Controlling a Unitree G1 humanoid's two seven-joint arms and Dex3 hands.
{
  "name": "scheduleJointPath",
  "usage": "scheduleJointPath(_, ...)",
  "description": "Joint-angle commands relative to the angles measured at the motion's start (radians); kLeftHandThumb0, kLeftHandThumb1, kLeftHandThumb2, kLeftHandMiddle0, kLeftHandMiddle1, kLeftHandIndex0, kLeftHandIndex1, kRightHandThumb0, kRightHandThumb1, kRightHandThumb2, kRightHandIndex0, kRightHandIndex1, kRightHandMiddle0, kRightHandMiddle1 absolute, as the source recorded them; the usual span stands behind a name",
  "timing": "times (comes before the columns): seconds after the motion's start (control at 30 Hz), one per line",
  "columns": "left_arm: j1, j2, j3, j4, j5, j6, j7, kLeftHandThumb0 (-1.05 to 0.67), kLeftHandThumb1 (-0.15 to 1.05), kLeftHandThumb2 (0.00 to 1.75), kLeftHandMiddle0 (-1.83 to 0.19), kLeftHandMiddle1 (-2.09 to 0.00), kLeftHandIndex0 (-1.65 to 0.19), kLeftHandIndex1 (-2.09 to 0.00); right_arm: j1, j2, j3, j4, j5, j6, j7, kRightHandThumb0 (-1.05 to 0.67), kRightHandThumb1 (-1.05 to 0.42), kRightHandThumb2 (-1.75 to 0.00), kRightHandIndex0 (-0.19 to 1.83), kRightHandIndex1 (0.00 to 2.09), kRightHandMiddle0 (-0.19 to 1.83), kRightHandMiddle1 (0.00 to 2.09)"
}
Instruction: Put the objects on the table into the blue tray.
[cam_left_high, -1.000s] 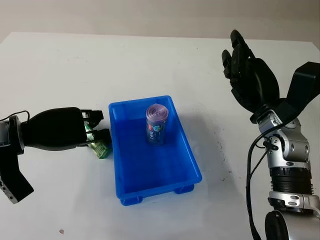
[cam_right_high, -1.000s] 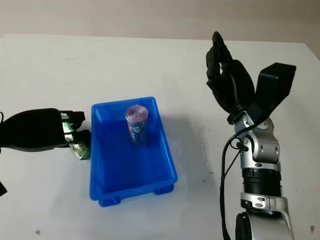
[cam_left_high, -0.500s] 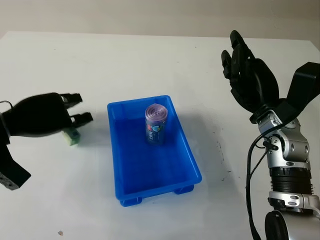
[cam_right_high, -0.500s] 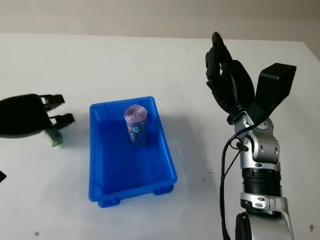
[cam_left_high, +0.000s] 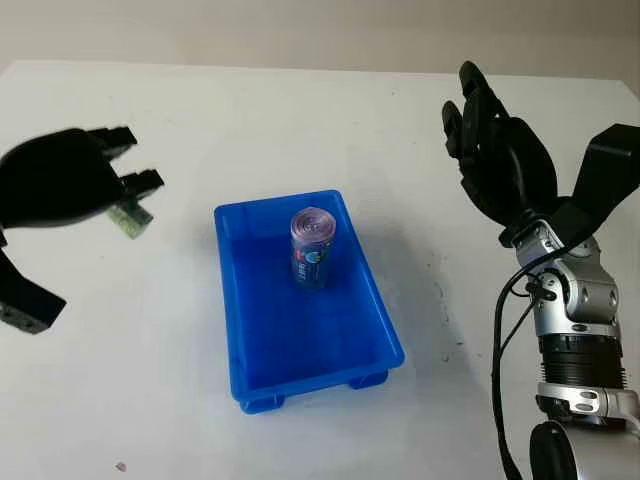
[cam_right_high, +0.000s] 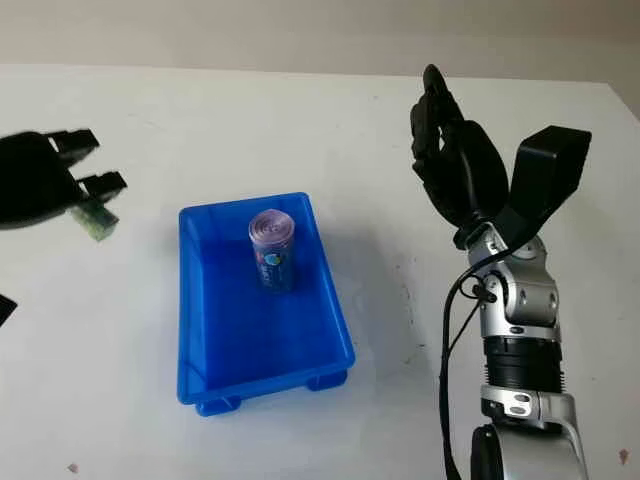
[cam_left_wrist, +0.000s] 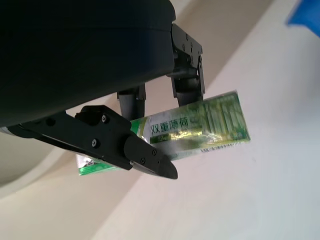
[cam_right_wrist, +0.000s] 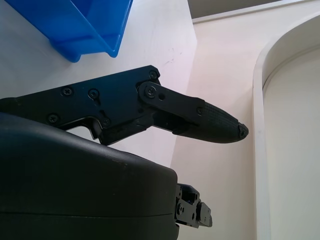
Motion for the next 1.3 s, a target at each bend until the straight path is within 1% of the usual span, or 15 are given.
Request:
scheduleJointPath(0.0, -0.030, 0.021, 0.056, -0.052, -0.041, 0.007, -0.002, -0.14, 0.94, 0.05, -0.53, -0.83, -0.44, -0.94, -0.006, -0.004, 0.000, -0.009, -0.001, -0.003, 0.004, -0.65, -1.05, -0.74, -0.19, 0.00, -0.19, 0.00)
scheduleJointPath(0.03, -0.030, 0.012, 0.078, -0.066, -0.064, 0.010, 0.006, -0.13, 0.92, 0.05, -0.59, -0.74, -0.49, -0.91, -0.007, -0.004, 0.001, -0.006, -0.001, -0.004, 0.006, -0.65, -1.05, -0.74, -0.19, 0.00, -0.19, 0.00)
scheduleJointPath(0.07, -0.026, 0.004, 0.103, -0.083, -0.094, 0.014, -0.002, -0.14, 0.92, 0.05, -0.59, -0.75, -0.50, -0.92, -0.008, -0.003, 0.001, -0.003, 0.000, -0.007, 0.010, -0.65, -1.05, -0.74, -0.19, 0.00, -0.19, 0.00)
scheduleJointPath(0.1, -0.023, -0.006, 0.127, -0.096, -0.131, 0.012, -0.011, -0.16, 0.93, 0.05, -0.52, -0.88, -0.45, -0.99, -0.009, -0.003, 0.001, -0.001, 0.001, -0.008, 0.014, -0.65, -1.05, -0.74, -0.19, 0.00, -0.19, 0.00)
scheduleJointPath(0.2, -0.009, -0.032, 0.185, -0.139, -0.227, 0.008, -0.056, -0.19, 0.95, 0.06, -0.48, -0.98, -0.39, -1.07, -0.008, 0.001, 0.001, -0.003, 0.000, -0.007, 0.013, -0.66, -1.05, -0.74, -0.19, 0.00, -0.19, 0.00)
scheduleJointPath(0.33, 0.021, -0.060, 0.243, -0.208, -0.319, -0.017, -0.082, -0.20, 0.93, 0.05, -0.55, -0.89, -0.44, -1.03, -0.004, 0.003, -0.002, -0.004, 0.002, -0.009, 0.013, -0.67, -1.05, -0.73, -0.19, 0.00, -0.19, 0.00)
scheduleJointPath(0.43, 0.039, -0.070, 0.266, -0.241, -0.338, -0.031, -0.076, -0.18, 0.94, 0.06, -0.56, -0.88, -0.43, -1.03, -0.002, 0.001, -0.003, -0.005, 0.005, -0.006, 0.015, -0.66, -1.05, -0.72, -0.19, 0.00, -0.19, 0.00)
scheduleJointPath(0.57, 0.066, -0.070, 0.295, -0.324, -0.346, -0.073, -0.071, -0.13, 0.97, 0.06, -0.48, -0.93, -0.35, -1.06, -0.003, 0.001, -0.001, -0.008, 0.000, -0.004, 0.010, -0.67, -1.05, -0.72, -0.19, 0.00, -0.19, 0.00)
scheduleJointPath(0.67, 0.081, -0.077, 0.313, -0.371, -0.344, -0.103, -0.068, -0.08, 0.97, 0.06, -0.48, -0.95, -0.36, -1.10, -0.005, -0.002, 0.002, -0.005, -0.004, -0.005, 0.013, -0.66, -1.05, -0.73, -0.19, 0.00, -0.19, 0.00)
scheduleJointPath(0.83, 0.125, -0.070, 0.329, -0.473, -0.394, -0.179, -0.182, -0.06, 0.96, 0.05, -0.50, -1.00, -0.35, -1.13, -0.009, -0.001, 0.005, -0.001, -0.004, -0.001, 0.015, -0.67, -1.05, -0.73, -0.19, 0.00, -0.19, 0.00)
scheduleJointPath(0.93, 0.146, -0.098, 0.336, -0.529, -0.383, -0.222, -0.183, -0.11, 0.95, 0.05, -0.55, -1.03, -0.37, -1.14, -0.013, 0.002, 0.005, 0.004, -0.003, -0.003, 0.015, -0.67, -1.05, -0.72, -0.19, 0.00, -0.19, 0.00)
scheduleJointPath(0.97, 0.150, -0.106, 0.339, -0.538, -0.382, -0.232, -0.185, -0.11, 0.98, 0.06, -0.52, -1.10, -0.34, -1.20, -0.013, 0.004, 0.005, 0.005, -0.002, -0.003, 0.014, -0.66, -1.05, -0.72, -0.19, 0.00, -0.19, 0.00)
scheduleJointPath(1.07, 0.177, -0.119, 0.351, -0.577, -0.440, -0.248, -0.261, -0.11, 1.03, 0.09, -0.43, -1.19, -0.26, -1.30, -0.011, 0.007, 0.008, -0.001, -0.006, -0.003, 0.006, -0.66, -1.05, -0.72, -0.19, 0.00, -0.19, 0.00)
scheduleJointPath(1.13, 0.201, -0.125, 0.366, -0.611, -0.477, -0.258, -0.309, -0.10, 1.04, 0.14, -0.39, -1.23, -0.22, -1.34, -0.010, 0.008, 0.008, -0.003, -0.006, -0.006, 0.003, -0.66, -1.05, -0.72, -0.19, 0.00, -0.19, 0.00)
scheduleJointPath(1.27, 0.252, -0.141, 0.399, -0.688, -0.533, -0.281, -0.384, -0.06, 1.03, 0.14, -0.38, -1.27, -0.19, -1.37, -0.009, 0.011, 0.005, 0.000, -0.001, -0.008, 0.002, -0.67, -1.05, -0.72, -0.19, 0.00, -0.19, 0.00)
